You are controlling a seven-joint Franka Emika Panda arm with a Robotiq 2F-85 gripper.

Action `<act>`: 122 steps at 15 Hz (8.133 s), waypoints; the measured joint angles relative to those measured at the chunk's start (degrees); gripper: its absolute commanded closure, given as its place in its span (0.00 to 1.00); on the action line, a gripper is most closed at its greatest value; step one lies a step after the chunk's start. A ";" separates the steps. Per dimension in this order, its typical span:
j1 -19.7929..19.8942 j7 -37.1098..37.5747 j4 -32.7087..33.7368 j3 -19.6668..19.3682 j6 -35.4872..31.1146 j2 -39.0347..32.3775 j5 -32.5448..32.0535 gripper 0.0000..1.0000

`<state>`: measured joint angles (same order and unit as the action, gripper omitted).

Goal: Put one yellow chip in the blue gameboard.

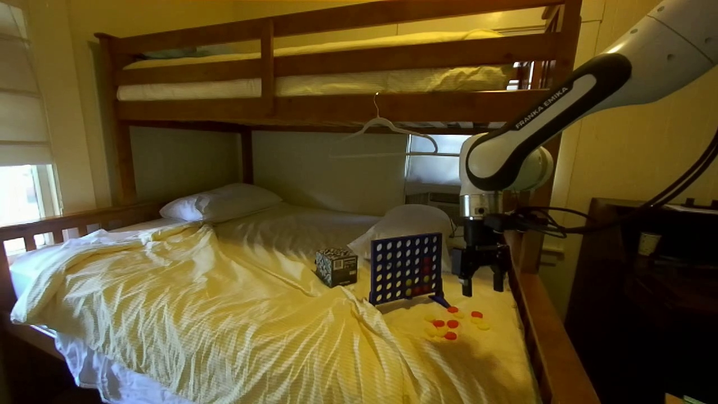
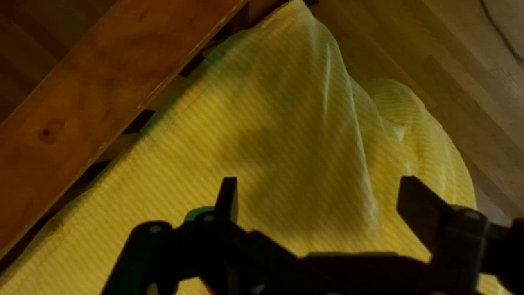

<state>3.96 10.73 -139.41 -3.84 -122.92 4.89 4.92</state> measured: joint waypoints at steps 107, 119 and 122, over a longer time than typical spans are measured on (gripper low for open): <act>16.32 -35.25 23.52 2.13 -25.41 -38.80 -0.41 0.72; 16.32 -35.06 23.59 2.13 -25.42 -38.80 -0.41 0.19; 16.32 -34.86 23.60 2.15 -25.42 -38.80 -0.41 0.23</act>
<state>20.28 -24.13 -115.81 -1.69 -148.34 -33.91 4.50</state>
